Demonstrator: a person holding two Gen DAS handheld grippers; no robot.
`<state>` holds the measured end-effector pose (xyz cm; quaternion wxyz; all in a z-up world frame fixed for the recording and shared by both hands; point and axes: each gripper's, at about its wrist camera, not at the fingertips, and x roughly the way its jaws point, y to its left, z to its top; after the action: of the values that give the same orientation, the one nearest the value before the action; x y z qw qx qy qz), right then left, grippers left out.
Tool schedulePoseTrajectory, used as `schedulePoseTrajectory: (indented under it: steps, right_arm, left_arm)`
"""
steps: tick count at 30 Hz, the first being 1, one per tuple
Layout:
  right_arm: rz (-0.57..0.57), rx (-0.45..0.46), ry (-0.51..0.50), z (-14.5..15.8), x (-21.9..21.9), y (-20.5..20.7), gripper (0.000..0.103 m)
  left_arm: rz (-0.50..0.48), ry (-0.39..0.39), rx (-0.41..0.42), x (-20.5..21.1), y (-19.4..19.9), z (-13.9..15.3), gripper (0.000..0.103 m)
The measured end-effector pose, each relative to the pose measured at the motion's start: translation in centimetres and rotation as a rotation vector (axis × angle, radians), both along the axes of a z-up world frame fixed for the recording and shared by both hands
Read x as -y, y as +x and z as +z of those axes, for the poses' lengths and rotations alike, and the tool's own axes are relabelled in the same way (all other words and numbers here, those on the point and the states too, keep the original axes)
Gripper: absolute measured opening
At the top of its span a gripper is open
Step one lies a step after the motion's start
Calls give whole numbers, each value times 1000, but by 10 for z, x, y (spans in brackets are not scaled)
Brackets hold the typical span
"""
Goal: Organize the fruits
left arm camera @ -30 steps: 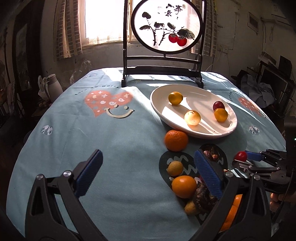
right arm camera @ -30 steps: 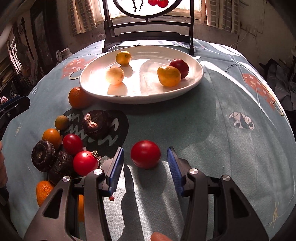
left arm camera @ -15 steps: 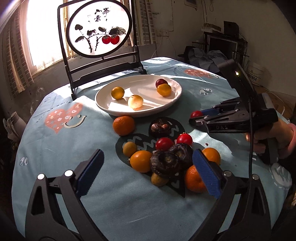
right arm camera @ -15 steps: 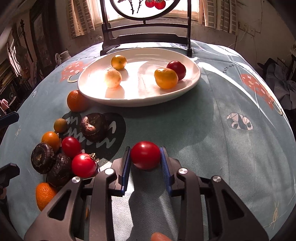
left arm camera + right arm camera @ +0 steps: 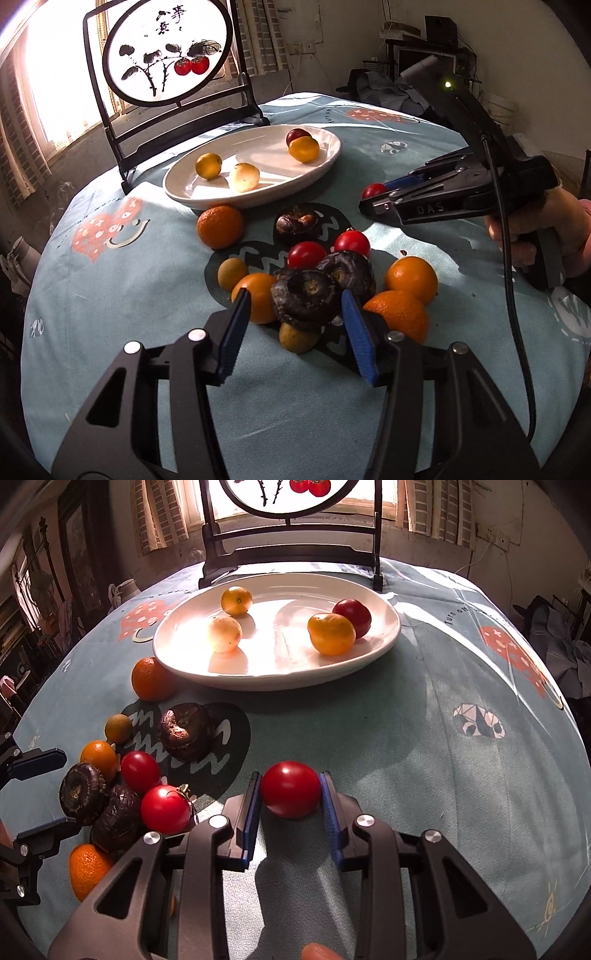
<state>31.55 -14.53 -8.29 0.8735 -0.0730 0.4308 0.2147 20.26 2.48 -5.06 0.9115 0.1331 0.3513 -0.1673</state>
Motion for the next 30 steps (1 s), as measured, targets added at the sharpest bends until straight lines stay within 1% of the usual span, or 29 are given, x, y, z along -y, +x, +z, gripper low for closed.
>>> schedulePoseTrajectory:
  steps: [3,6,9,11,12,19,22,28,30]
  right_arm:
    - [0,0,0,0,0,0,31]
    - [0,0,-1,0,0,0,31]
    - [0,0,-1,0,0,0,31]
    - [0,-1,-1,0,0,0,31]
    - [1,0,-1,1,0,0,31]
    - [0,1,8,2,1,0,31]
    - [-1,12,37,8,5,-2,31]
    - [10,69,87,24,9,-10,31]
    - [7,95,97,27,9,-12,31]
  left_arm:
    - [-22,13,1,5,-1,-2,53]
    - [-29,37,20,10,-1,-4,53]
    - [-24,11,1,7,3,-5,53]
    - [-26,-5,-12,6,5,-5,47]
    - [-26,3,-11,6,5,-6,45]
    - [-9,-4,0,3,5,-5,45]
    - [12,-42,10,-3,5,1,45]
    - [52,-116,49,-15,4,15,45]
    - [76,-176,47,-22,7,19,45]
